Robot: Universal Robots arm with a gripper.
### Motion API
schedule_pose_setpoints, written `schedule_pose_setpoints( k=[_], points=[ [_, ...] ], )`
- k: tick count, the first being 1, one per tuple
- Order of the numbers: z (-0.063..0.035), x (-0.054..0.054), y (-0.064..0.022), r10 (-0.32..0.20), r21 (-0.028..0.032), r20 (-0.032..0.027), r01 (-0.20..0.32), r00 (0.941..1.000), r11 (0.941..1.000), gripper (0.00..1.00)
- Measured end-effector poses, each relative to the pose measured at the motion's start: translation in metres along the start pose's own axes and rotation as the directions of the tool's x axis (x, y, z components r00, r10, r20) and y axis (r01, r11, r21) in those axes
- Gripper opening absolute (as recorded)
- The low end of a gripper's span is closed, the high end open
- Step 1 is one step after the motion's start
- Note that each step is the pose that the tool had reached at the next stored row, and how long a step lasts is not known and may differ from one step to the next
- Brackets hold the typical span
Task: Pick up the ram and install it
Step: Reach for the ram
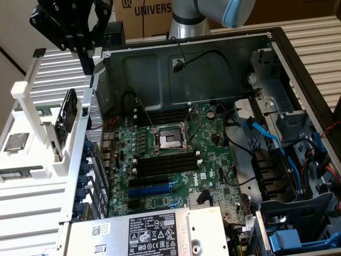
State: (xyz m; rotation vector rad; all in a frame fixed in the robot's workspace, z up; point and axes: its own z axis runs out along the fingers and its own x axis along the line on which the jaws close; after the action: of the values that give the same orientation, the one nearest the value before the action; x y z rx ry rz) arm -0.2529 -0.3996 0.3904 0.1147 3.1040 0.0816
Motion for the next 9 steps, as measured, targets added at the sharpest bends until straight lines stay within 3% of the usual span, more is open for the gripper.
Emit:
schedule_pose_setpoints(
  k=[5, 9],
  points=[
    [-0.0010, 0.027, -0.0023, 0.000, -0.0074, -0.0002, 0.000, 1.0000, 1.0000, 0.11],
    [-0.0019, 0.050, -0.0041, 0.001, -0.0184, -0.0011, -0.001, 1.0000, 0.9998, 0.11]
  ],
)
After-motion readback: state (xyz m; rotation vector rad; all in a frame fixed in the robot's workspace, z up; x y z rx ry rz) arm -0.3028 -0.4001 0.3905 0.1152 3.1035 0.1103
